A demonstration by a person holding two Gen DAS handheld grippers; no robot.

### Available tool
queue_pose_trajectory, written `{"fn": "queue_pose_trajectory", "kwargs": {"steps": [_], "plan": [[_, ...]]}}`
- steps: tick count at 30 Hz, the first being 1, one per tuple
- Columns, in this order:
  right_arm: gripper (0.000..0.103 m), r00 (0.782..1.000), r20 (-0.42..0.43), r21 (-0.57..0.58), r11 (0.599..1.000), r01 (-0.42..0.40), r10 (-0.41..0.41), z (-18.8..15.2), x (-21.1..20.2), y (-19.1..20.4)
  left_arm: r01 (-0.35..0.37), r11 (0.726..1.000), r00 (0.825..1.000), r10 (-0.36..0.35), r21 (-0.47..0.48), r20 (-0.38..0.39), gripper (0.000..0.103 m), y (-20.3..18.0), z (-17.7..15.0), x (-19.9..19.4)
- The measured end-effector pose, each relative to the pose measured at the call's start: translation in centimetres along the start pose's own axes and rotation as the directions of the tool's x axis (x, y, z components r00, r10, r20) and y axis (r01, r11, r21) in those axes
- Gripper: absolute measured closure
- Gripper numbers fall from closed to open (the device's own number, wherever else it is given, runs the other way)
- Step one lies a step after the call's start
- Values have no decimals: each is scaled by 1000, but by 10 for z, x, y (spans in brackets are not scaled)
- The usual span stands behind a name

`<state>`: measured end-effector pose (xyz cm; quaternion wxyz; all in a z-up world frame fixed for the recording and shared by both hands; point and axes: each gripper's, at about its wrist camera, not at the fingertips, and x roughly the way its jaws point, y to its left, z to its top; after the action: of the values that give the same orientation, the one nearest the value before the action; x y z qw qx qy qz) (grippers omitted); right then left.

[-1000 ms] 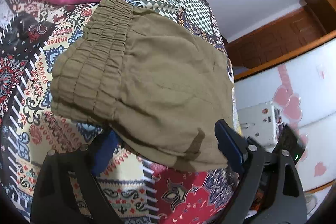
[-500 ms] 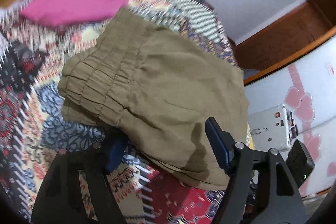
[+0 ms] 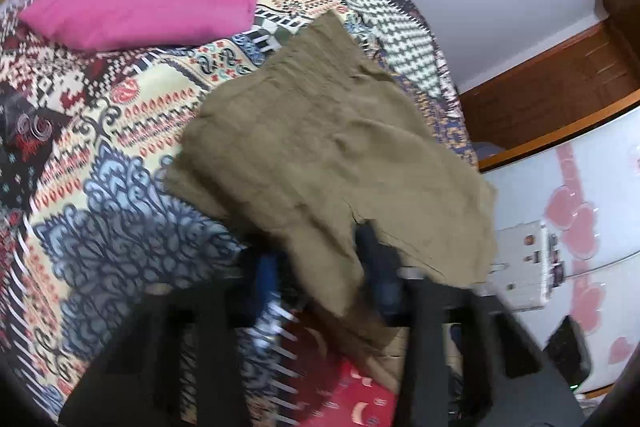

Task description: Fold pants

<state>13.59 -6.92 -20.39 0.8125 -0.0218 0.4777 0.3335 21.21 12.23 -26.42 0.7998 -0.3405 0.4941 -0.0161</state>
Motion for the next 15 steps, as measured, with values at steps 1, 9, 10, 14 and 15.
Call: {"fn": "queue_pose_trajectory", "kwargs": {"steps": [1,9,10,14,15], "plan": [[47,1000,-1,2,1000,-3,3,1,0,-1,8,1000,1000,-8,6,1,74,1,-1,-1],[47,1000,-14,-23,1000,2,-2,3,-1,3,-66,987,995,54,148,81,85,-11,-15,-28],[47,1000,-16,-28,1000,2,-2,4,-1,3,-80,983,993,65,164,97,86,-12,-18,-33],[47,1000,-26,-58,998,-2,1,11,3,10,-128,975,984,101,182,148,86,-5,-30,-59],[47,1000,-28,-74,997,-7,5,13,4,14,-144,975,980,116,172,162,86,1,-34,-67]]}}
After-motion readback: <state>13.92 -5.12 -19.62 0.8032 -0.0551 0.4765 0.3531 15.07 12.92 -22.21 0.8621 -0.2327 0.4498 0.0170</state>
